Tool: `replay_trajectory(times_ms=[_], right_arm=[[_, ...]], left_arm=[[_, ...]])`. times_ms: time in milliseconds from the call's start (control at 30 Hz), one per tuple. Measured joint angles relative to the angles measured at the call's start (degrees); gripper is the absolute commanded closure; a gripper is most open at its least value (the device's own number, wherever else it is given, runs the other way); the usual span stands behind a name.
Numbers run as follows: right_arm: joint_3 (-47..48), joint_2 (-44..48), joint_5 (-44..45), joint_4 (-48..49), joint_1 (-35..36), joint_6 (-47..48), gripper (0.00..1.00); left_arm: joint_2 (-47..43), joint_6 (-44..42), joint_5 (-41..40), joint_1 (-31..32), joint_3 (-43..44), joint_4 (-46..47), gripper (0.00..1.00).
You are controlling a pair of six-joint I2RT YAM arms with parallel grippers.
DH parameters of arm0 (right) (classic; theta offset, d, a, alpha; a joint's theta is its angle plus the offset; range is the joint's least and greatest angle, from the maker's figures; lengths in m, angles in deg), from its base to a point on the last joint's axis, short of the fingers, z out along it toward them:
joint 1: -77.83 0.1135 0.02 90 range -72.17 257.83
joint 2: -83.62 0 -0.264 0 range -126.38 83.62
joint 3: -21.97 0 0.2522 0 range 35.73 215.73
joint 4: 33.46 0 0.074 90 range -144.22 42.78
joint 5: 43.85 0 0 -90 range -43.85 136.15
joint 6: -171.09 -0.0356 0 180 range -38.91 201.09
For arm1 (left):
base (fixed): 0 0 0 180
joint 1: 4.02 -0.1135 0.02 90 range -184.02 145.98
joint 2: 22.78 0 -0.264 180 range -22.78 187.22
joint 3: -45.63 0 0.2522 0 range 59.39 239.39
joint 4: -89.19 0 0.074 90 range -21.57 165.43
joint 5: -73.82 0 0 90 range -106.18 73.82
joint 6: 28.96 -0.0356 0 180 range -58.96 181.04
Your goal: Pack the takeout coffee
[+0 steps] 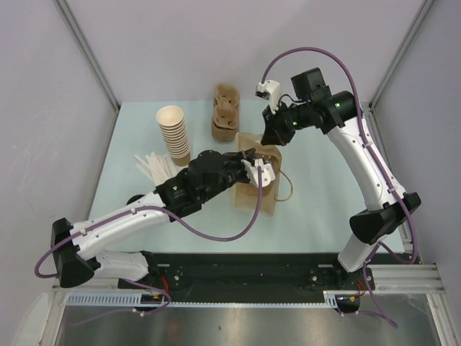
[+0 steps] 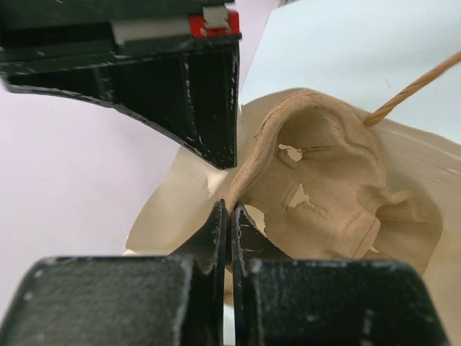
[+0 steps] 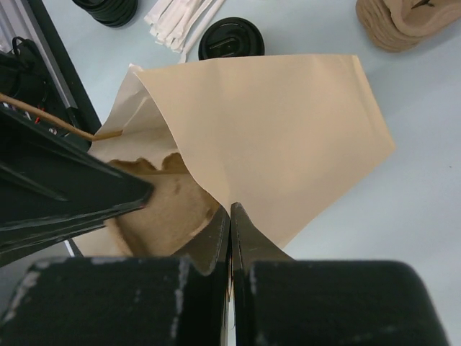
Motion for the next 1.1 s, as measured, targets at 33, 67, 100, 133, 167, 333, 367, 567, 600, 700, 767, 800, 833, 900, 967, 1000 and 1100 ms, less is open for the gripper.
replay_trajectory(times_ms=[33, 67, 100, 133, 167, 333, 367, 567, 600, 700, 767, 800, 833, 900, 967, 1000, 1100], right_arm=[[-0.09, -0.02, -0.09, 0.00, 0.00, 0.02, 1.00], [-0.20, -0.02, -0.15, 0.00, -0.02, 0.02, 1.00], [-0.24, -0.02, -0.20, 0.00, -0.07, 0.02, 1.00], [-0.24, -0.09, -0.24, 0.02, -0.17, 0.02, 1.00], [-0.24, -0.15, -0.24, 0.13, -0.35, 0.00, 1.00], [0.63, -1.86, -0.28, 1.03, -1.92, -0.17, 1.00], [1.03, -2.47, -0.35, 1.16, -2.12, -0.22, 1.00], [3.43, -5.79, -0.90, 2.23, -3.02, -0.42, 1.00], [3.65, -6.12, -1.09, 2.32, -3.04, -0.39, 1.00], [4.22, -6.75, -1.44, 2.64, -3.21, 0.00, 1.00], [4.68, -7.23, -1.64, 2.67, -3.39, 0.26, 1.00], [4.92, -7.50, -1.75, 2.73, -3.48, 0.50, 1.00], [5.05, -7.69, -1.79, 2.80, -3.54, 0.66, 1.00], [5.25, -8.11, -1.88, 2.93, -3.82, 1.03, 1.00], [5.29, -8.33, -1.99, 2.99, -4.13, 1.38, 1.00], [5.33, -8.41, -2.03, 2.99, -4.33, 1.55, 1.00], [5.42, -8.48, -2.49, 2.99, -4.92, 2.16, 1.00]], left_arm=[[0.59, -0.61, -0.50, 0.00, -0.26, 0.46, 1.00], [1.22, -0.94, -0.83, -0.04, -0.31, 0.94, 1.00], [1.84, -1.33, -1.14, -0.13, -0.31, 1.42, 1.00], [2.58, -1.77, -1.60, -0.28, -0.33, 1.92, 1.00], [3.26, -2.14, -1.95, -0.55, -0.33, 2.40, 1.00], [5.77, -3.74, -2.01, -2.38, -0.33, 3.13, 1.00], [6.08, -3.89, -1.97, -2.89, -0.31, 3.19, 1.00], [9.38, -3.54, 0.63, -7.43, 0.59, 3.13, 1.00], [10.14, -3.26, 1.57, -8.35, 0.98, 2.71, 1.00], [12.31, -2.58, 4.35, -10.67, 2.56, 1.14, 1.00], [13.81, -2.05, 5.44, -11.65, 4.13, -0.09, 1.00], [14.73, -1.77, 5.79, -12.07, 5.16, -0.79, 1.00], [15.67, -1.64, 6.10, -12.39, 6.19, -1.16, 1.00], [17.27, -1.18, 6.64, -12.85, 7.87, -1.99, 0.98], [18.56, -0.68, 7.10, -13.29, 9.38, -3.26, 0.86], [19.39, -0.20, 7.26, -13.44, 10.54, -4.44, 0.80], [21.05, 0.76, 7.82, -13.86, 13.42, -7.06, 0.60]])
